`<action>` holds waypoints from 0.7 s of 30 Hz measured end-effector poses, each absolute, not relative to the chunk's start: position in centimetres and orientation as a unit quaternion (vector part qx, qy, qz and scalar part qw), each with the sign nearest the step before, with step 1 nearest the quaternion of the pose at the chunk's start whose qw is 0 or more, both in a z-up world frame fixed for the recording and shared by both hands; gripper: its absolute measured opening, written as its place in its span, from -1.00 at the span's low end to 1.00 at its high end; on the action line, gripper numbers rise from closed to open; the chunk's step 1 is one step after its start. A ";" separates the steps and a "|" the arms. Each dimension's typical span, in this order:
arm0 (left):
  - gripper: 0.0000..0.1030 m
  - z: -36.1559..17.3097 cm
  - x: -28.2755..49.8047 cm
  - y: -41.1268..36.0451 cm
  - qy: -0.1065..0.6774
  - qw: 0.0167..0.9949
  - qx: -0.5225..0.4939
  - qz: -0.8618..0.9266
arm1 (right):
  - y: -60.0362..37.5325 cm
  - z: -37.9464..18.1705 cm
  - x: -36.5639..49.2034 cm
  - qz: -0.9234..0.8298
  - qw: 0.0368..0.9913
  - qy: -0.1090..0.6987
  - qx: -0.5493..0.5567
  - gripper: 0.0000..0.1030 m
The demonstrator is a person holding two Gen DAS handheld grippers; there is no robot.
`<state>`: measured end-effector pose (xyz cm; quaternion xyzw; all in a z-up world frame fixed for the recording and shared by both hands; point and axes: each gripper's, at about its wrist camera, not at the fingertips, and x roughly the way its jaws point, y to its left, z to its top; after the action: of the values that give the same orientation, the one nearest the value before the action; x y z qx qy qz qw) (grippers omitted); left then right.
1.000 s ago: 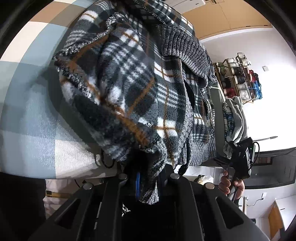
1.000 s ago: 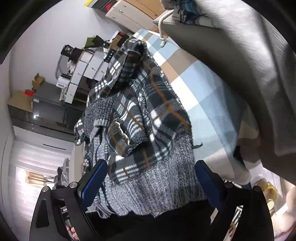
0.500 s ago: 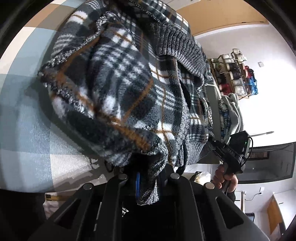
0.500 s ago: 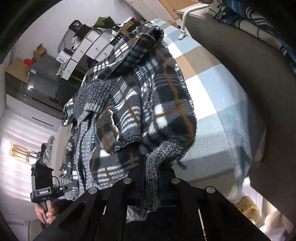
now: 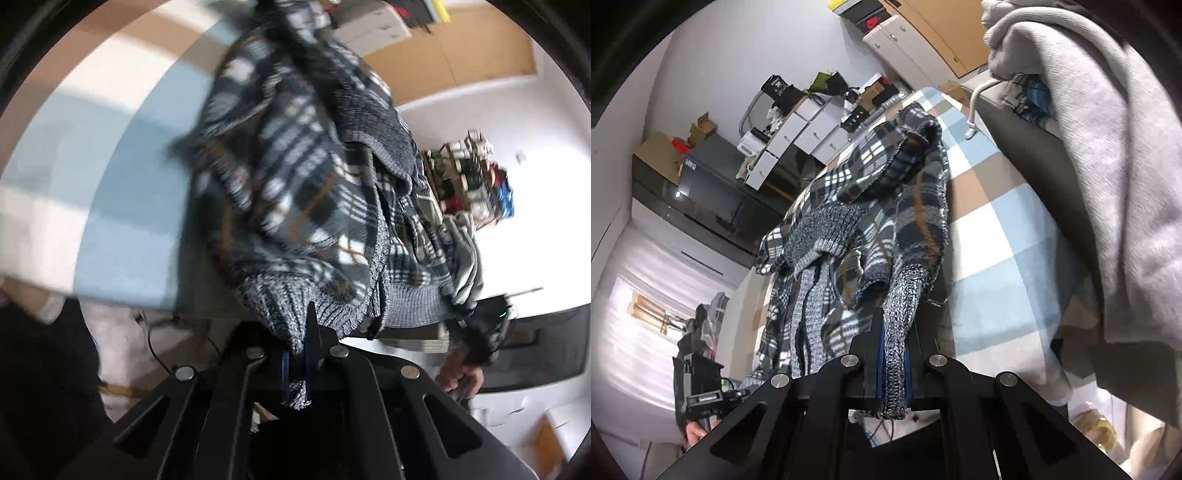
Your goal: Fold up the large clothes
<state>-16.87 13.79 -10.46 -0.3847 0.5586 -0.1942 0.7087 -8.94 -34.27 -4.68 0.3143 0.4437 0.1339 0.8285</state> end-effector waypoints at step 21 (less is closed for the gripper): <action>-0.98 -0.9 0.0 16.7 0.481 0.694 -0.490 -0.219 | -34.8 3.6 6.1 0.135 0.802 0.417 0.406 -0.85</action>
<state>0.04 16.67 -0.87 -0.4900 0.4806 -0.2190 0.6935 6.14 -34.79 3.62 0.4058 0.4165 0.1354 0.8022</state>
